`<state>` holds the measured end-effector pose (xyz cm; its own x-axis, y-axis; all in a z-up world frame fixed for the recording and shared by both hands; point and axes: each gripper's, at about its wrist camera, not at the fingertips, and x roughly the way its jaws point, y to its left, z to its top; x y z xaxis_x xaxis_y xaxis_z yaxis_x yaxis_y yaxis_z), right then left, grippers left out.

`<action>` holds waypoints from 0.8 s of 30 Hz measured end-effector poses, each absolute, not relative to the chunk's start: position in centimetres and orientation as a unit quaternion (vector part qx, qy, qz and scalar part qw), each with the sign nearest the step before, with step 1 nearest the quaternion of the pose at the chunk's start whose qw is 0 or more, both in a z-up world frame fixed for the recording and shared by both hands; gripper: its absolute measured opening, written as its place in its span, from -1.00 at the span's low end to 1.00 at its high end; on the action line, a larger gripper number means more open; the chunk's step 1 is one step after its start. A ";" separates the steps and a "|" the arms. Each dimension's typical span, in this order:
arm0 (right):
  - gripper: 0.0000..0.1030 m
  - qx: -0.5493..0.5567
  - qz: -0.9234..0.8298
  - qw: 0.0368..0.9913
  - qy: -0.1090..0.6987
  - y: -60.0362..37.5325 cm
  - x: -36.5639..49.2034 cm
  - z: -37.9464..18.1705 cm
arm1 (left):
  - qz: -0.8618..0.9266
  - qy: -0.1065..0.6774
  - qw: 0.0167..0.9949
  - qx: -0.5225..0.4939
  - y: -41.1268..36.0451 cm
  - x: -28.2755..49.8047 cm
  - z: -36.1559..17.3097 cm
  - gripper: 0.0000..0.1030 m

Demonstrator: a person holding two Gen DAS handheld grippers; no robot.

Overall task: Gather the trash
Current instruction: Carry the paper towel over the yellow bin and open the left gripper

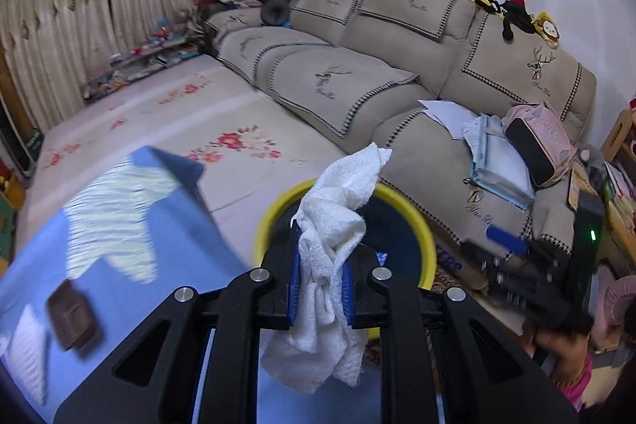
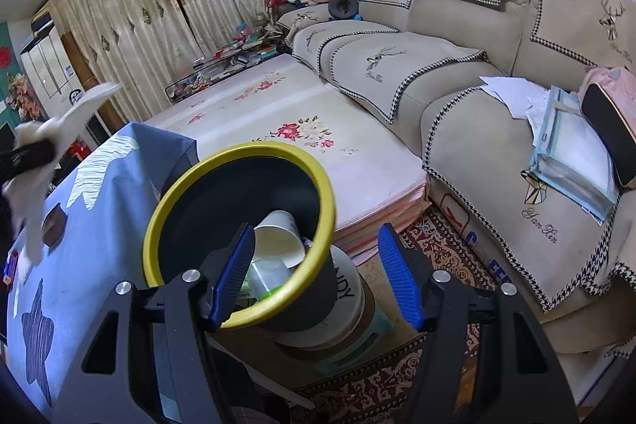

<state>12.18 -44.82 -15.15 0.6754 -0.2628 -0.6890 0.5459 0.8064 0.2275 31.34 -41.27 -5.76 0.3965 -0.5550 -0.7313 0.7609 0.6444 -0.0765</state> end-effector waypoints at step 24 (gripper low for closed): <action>0.20 0.235 -0.226 0.882 0.341 -46.6 11.3 -16.7 | -0.357 0.425 0.819 0.148 -49.7 35.9 -12.9 0.30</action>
<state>11.26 -46.57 -16.69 0.6653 -0.2387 -0.7074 0.5586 0.7878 0.2595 35.91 -49.68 -12.86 0.3851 -0.4581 -0.8011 0.7101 0.7016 -0.0598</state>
